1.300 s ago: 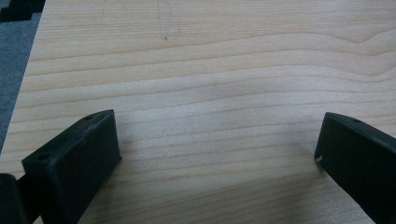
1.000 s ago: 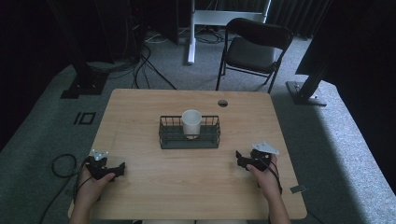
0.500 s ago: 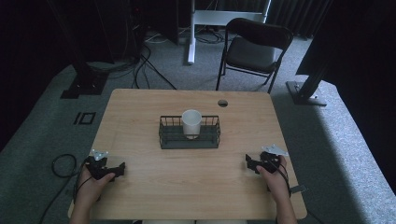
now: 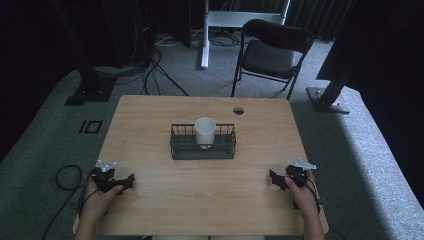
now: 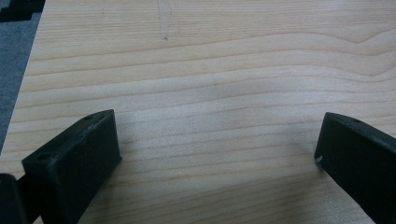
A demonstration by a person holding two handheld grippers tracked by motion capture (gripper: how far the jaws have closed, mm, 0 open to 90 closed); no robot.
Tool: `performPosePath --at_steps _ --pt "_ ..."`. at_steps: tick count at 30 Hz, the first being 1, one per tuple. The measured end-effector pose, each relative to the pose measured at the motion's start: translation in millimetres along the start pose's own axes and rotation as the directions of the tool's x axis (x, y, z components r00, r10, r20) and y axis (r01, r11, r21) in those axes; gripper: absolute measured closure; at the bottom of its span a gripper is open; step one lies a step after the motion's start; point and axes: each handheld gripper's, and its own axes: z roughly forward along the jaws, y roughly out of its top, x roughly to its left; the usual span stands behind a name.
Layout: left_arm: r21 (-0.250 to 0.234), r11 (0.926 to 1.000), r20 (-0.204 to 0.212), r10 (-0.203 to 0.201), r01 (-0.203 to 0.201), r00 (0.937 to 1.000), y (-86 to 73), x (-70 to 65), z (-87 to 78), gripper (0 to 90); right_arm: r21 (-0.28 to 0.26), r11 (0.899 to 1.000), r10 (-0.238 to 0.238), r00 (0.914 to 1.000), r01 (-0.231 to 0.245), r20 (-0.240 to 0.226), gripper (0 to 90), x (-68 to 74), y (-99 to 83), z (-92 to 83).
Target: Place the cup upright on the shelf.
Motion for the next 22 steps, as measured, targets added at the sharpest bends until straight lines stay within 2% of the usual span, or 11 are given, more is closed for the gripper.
performPosePath --at_steps 3,7,9,22 --pt "0.0 1.0 0.0 0.0 0.0 1.0 0.0 0.0 0.0 0.2 0.021 1.0 -0.018 0.9997 0.018 -0.015 13.1 -4.1 -2.0 -1.2" --pt "0.0 1.0 0.0 0.0 0.0 1.0 0.0 0.0 0.0 0.2 0.03 0.996 -0.083 0.9956 0.084 -0.043 12.5 -7.1 -4.5 -3.6" --pt "0.0 1.0 0.0 0.0 0.0 1.0 0.0 0.0 0.0 0.2 0.03 0.995 -0.094 0.994 0.096 -0.055 12.5 -8.4 -5.1 -4.4" --pt "0.0 1.0 0.0 0.0 0.0 1.0 0.0 0.0 0.0 0.2 0.031 0.995 -0.097 0.9938 0.099 -0.056 12.3 -8.4 -5.2 -4.4"
